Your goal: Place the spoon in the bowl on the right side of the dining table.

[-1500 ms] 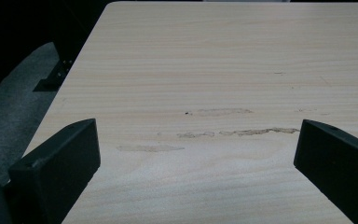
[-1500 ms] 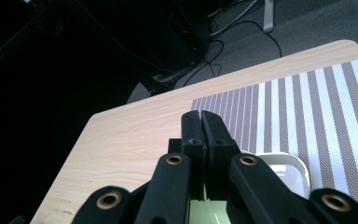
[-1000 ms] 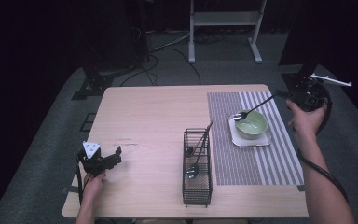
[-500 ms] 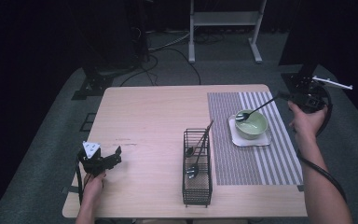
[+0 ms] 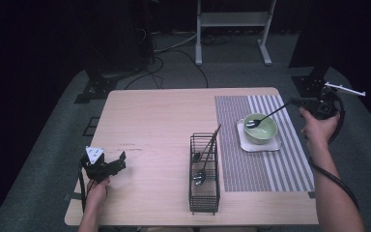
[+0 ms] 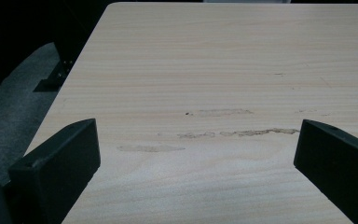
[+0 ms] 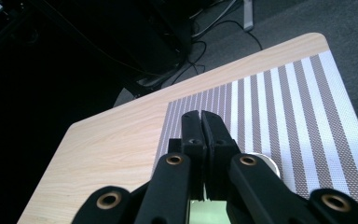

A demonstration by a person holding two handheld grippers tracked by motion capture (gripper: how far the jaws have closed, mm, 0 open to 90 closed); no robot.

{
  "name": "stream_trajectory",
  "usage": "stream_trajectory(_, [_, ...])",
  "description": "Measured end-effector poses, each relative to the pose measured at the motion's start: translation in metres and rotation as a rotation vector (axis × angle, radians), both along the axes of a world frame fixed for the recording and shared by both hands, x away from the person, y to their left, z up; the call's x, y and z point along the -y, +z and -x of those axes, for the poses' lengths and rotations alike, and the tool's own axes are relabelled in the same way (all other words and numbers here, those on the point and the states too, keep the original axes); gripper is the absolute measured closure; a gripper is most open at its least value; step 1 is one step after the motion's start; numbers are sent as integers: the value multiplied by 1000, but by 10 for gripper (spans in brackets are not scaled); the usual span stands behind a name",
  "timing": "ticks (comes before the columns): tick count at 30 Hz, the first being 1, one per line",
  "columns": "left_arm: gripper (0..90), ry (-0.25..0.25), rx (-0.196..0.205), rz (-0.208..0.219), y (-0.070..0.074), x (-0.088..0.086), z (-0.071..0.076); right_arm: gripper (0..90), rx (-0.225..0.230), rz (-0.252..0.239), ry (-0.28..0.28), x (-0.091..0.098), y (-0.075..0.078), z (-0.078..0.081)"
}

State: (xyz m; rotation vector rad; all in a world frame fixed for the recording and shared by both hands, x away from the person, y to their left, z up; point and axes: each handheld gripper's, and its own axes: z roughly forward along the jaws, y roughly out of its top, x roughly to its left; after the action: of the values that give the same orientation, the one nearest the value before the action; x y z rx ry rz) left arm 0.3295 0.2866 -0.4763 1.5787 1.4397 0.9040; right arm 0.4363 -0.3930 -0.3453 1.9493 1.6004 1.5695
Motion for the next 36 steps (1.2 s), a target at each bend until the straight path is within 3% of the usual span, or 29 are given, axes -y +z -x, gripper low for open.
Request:
stream_trajectory(15, [0, 0, 1, 1, 0, 0, 0, 883, -32, -15, -9, 5, -22, -1])
stream_trajectory(36, [0, -2, 2, 0, 0, 0, 0, 882, -59, -31, -16, 7, -38, -2])
